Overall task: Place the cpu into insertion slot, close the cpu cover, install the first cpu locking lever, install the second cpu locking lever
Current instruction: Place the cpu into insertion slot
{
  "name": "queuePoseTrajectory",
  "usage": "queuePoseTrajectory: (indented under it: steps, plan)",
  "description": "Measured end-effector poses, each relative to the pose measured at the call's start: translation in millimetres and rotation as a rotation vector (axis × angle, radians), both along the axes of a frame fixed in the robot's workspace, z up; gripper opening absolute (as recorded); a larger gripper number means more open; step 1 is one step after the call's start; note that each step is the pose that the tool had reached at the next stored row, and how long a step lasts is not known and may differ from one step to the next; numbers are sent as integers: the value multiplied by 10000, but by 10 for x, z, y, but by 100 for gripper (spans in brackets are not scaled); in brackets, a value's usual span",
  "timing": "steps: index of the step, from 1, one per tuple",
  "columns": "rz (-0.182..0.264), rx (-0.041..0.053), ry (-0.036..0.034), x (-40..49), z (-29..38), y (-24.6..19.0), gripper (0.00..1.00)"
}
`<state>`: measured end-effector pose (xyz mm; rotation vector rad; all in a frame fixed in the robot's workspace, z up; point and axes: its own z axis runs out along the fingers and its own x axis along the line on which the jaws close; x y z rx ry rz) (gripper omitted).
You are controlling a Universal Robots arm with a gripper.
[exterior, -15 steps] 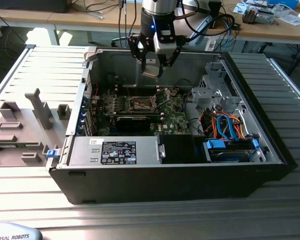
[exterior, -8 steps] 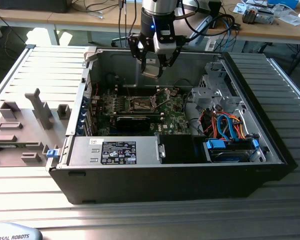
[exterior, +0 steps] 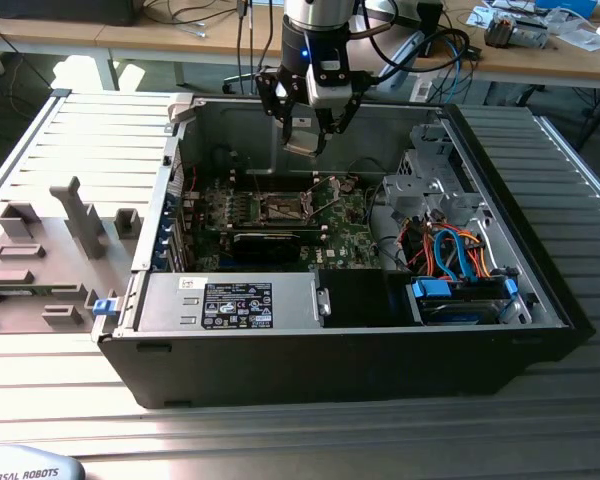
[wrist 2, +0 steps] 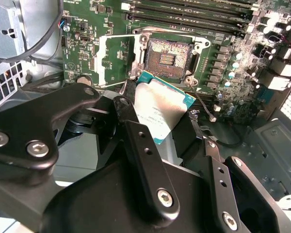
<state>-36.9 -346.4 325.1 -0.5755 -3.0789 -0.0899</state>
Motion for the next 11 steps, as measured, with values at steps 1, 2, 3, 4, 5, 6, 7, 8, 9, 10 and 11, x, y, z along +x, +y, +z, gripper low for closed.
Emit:
queuePoseTrajectory:
  steps: [1,2,3,4,5,6,7,8,9,10,11]
  plan:
    - [-13,0,0,0,0,0,54]
    - [-25,0,0,0,0,0,54]
    - [-37,0,0,0,0,0,54]
    - [-45,0,0,0,0,0,54]
    - [-52,1,0,0,0,0,54]
    - [-66,0,0,0,0,0,54]
    - [-79,0,0,0,0,0,54]
    - [-92,0,-1,0,0,0,54]
    - [-100,0,0,0,0,0,54]
    - [-108,0,0,0,0,0,54]
    - [-119,1,0,0,0,0,54]
